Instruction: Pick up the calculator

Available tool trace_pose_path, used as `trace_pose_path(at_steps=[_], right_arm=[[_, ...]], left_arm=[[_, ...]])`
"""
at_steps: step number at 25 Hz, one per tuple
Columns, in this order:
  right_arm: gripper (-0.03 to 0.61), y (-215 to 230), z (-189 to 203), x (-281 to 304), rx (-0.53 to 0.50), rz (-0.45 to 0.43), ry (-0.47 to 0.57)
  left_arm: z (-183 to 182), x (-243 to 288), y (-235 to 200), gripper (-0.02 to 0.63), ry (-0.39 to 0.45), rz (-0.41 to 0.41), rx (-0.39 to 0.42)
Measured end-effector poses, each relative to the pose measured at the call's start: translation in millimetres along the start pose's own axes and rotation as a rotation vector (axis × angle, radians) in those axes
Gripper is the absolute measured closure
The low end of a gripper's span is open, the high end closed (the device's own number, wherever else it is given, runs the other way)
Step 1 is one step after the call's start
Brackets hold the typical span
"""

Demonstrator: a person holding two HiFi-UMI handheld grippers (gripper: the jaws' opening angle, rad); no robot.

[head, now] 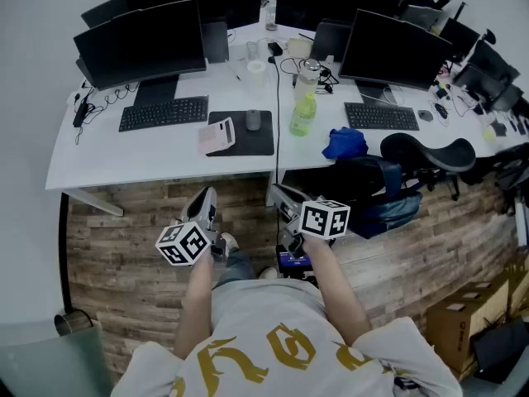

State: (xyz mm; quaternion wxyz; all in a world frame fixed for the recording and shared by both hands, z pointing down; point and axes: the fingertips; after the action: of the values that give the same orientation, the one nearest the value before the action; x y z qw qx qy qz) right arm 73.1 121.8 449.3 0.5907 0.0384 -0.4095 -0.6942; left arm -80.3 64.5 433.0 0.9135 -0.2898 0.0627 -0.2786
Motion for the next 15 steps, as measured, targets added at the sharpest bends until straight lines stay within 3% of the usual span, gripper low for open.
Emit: trace_pose_path(at_steps=[9, 15], right_arm=[[0.554, 14, -2, -8, 0.023, 0.015, 0.011], [0.531, 24, -17, 14, 0.115, -0.034, 0.004]], left_arm=[[9, -5, 1, 0.606, -0.002, -0.023, -0.009], [12, 10, -22, 0.604, -0.06, -0.071, 0.055]])
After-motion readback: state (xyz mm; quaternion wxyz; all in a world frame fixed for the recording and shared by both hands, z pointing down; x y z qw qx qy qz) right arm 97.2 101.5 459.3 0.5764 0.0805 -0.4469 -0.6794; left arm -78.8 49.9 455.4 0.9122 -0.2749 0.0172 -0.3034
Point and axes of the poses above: the fingertips, and each gripper's own axes: x forward along the fingers, y to its right, z out of its underside, and after that the axes turned 12 degrees about z, right-handed
